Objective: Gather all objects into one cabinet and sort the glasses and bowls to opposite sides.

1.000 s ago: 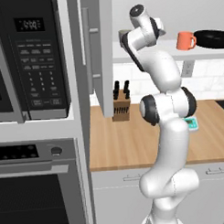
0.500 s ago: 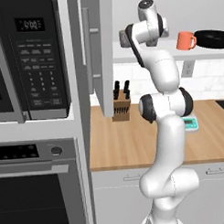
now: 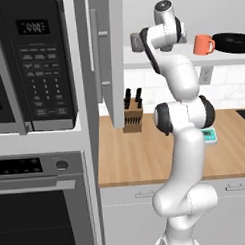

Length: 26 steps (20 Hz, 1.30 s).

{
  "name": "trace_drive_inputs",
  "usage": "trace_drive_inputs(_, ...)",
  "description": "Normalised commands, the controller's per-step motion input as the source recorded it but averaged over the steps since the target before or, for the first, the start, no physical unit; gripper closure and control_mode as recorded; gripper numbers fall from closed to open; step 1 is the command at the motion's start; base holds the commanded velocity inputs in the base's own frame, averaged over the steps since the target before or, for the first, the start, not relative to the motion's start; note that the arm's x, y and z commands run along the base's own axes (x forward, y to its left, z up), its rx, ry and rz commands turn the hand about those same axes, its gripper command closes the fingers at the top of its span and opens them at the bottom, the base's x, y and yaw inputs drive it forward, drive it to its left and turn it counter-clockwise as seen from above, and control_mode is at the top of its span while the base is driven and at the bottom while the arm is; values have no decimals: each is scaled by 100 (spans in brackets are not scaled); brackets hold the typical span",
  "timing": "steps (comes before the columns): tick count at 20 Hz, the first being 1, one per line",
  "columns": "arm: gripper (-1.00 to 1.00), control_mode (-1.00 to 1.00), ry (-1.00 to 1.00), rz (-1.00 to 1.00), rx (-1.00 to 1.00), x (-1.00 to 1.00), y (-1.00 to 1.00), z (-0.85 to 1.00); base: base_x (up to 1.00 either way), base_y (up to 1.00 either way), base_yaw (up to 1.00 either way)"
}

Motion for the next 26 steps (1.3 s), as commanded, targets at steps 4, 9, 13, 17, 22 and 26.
trace_drive_inputs(4,100,-100,0,0,3,0,-32,-89,0,0,0)
trace_drive_inputs(9,-100,-100,0,0,0,0,-23,-85,0,0,0)
trace_drive_inputs(13,-100,-100,0,0,0,0,-28,-74,0,0,0)
trace_drive_inputs(17,-100,-100,0,0,0,0,-24,-71,0,0,0)
trace_drive_inputs(22,-100,-100,0,0,0,-2,-16,-55,0,0,0)
trace_drive_inputs(26,-100,-100,0,0,0,-8,-8,-22,0,0,0)
